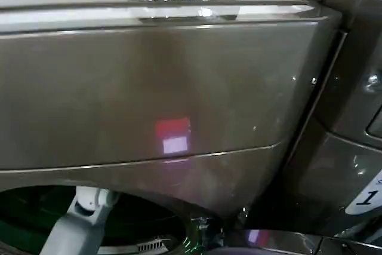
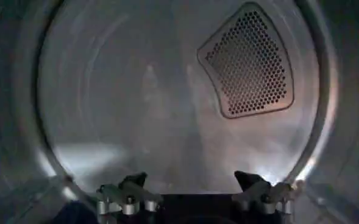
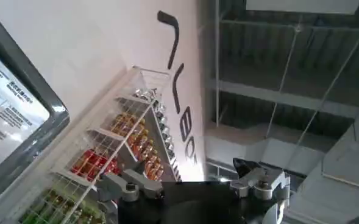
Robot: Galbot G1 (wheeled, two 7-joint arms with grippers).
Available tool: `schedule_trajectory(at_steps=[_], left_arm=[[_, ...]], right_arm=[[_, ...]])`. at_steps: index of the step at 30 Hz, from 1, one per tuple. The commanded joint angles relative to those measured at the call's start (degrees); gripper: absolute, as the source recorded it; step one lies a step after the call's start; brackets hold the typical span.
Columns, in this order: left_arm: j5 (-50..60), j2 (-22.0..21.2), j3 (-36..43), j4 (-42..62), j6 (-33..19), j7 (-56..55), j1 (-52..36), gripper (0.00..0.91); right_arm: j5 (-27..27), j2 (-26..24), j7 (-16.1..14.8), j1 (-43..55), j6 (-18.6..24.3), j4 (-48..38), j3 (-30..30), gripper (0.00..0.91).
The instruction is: Grasp the clothes from the dryer.
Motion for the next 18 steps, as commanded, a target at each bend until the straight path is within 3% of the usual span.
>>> schedule_trajectory(at_steps=[1,11,18], left_arm=[[1.14,-1.41,1.08,10.38,-0.91,1.24,-7.11,0.907],[3.32,-3.07,1.81,19.89,-1.58,4.16,-12.18,0.907],[4.58,-0.5,2.55,19.99,0.41,14.69,-12.46,0.907]], right_arm=[[0.01,-0.03,-0.05,0.1,0.01,-0.09,0.02,0.907],[0.07,-0.06,-0.18,0.48,0.01,-0.11,-0.26,0.907],[0.14,-0.39,-0.25,0.47,-0.04,-0.28,-0.24,0.907]])
